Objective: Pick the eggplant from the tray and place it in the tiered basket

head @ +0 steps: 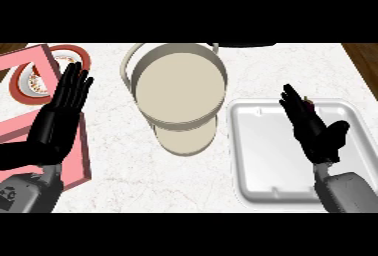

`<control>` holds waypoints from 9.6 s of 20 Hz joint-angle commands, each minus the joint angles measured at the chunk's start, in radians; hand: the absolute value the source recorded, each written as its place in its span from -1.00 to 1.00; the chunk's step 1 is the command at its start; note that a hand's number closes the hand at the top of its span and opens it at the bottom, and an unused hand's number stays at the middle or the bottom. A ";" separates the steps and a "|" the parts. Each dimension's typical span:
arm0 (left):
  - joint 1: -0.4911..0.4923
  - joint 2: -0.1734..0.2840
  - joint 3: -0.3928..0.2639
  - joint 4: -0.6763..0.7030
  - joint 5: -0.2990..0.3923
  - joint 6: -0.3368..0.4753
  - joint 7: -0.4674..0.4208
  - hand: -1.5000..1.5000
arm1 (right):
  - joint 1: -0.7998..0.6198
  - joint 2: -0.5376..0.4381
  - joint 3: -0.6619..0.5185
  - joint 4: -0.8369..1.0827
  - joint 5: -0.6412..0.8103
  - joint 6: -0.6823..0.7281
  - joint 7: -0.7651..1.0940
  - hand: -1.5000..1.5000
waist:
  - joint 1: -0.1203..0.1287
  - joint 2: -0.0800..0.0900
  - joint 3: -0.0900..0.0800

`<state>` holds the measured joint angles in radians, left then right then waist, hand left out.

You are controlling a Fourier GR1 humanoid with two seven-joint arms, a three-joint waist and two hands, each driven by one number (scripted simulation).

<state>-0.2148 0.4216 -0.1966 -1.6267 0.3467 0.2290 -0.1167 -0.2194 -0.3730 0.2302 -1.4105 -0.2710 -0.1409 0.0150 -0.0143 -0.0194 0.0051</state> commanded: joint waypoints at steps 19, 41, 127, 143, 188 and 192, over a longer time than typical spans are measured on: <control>0.028 -0.098 -0.099 0.312 -0.036 -0.140 0.003 0.00 | -0.507 -0.081 -0.095 0.473 0.380 -0.507 0.247 -1.00 | 0.002 0.014 -0.010; 0.098 -0.109 -0.099 0.280 -0.082 -0.138 -0.020 0.00 | -0.692 -0.243 0.188 0.233 0.456 0.410 1.266 -1.00 | 0.006 0.012 -0.006; 0.093 -0.245 0.071 0.330 -0.259 -0.281 -0.022 0.00 | -0.673 -0.224 -0.288 0.125 0.375 0.684 0.087 1.00 | 0.012 0.016 -0.006; 0.047 -0.262 0.088 0.299 -0.259 -0.294 0.033 0.00 | -1.113 0.144 -0.145 0.358 0.461 0.560 0.449 1.00 | 0.033 0.023 -0.006; 0.122 -0.264 0.109 0.252 -0.303 -0.324 0.002 0.00 | -1.061 0.013 -0.386 0.552 0.236 0.018 0.446 -1.00 | 0.029 0.026 -0.004; 0.073 -0.312 0.098 0.301 -0.323 -0.284 0.017 0.00 | -0.997 -0.087 -0.486 0.600 0.159 0.124 0.324 -1.00 | 0.024 0.030 -0.004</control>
<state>-0.1120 0.1343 -0.0900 -1.3422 0.0419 -0.0816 -0.1115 -1.2453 -0.3560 -0.1613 -0.8651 -0.0601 -0.0825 0.4361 0.0058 0.0052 0.0005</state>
